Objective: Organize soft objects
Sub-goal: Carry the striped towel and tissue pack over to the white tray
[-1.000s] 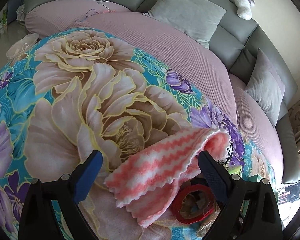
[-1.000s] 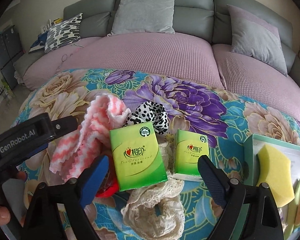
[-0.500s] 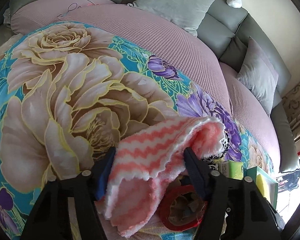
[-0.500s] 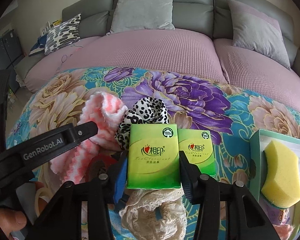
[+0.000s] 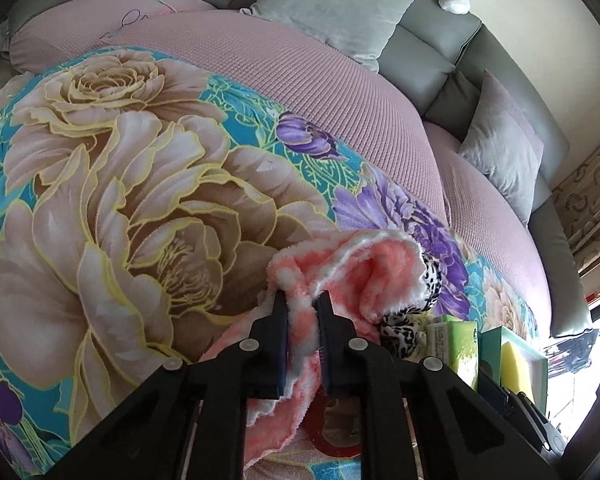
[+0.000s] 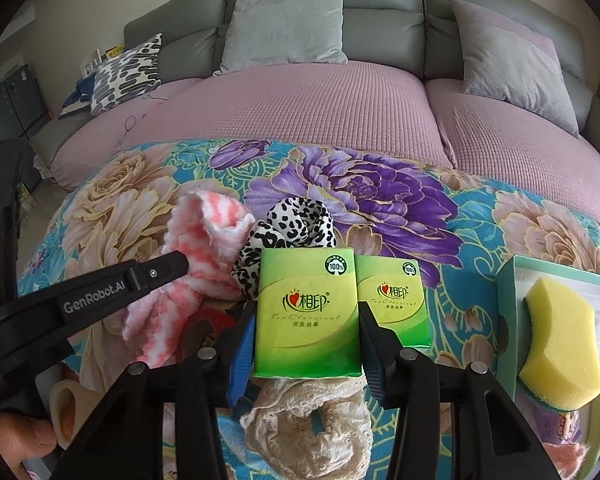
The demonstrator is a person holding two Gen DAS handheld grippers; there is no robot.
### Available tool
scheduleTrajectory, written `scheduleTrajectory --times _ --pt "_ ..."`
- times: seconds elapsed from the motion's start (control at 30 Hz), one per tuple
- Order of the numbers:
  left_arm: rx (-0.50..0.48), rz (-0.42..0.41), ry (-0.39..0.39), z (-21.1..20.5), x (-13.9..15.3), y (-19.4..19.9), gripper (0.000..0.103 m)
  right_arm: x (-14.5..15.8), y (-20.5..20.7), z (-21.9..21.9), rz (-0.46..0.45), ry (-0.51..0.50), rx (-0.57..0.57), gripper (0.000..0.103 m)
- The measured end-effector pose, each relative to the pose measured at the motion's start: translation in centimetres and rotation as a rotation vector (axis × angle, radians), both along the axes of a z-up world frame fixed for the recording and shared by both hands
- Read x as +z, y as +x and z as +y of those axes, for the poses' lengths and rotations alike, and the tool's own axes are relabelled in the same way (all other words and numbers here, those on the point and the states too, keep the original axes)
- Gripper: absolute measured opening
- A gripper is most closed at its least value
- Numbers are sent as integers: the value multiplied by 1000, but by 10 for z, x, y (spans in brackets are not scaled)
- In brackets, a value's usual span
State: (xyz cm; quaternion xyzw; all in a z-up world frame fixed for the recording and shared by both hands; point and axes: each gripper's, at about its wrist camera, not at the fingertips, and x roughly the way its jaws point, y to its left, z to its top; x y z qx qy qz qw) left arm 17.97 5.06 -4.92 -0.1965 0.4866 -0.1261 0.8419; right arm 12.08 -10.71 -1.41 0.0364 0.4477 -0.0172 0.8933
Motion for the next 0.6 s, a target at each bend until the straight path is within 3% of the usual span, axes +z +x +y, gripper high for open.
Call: scheduleTrajectory --times 0.6 --pt "63 -218 41 22 77 -24 12 53 -50 -19 -133 -1 -71 49"
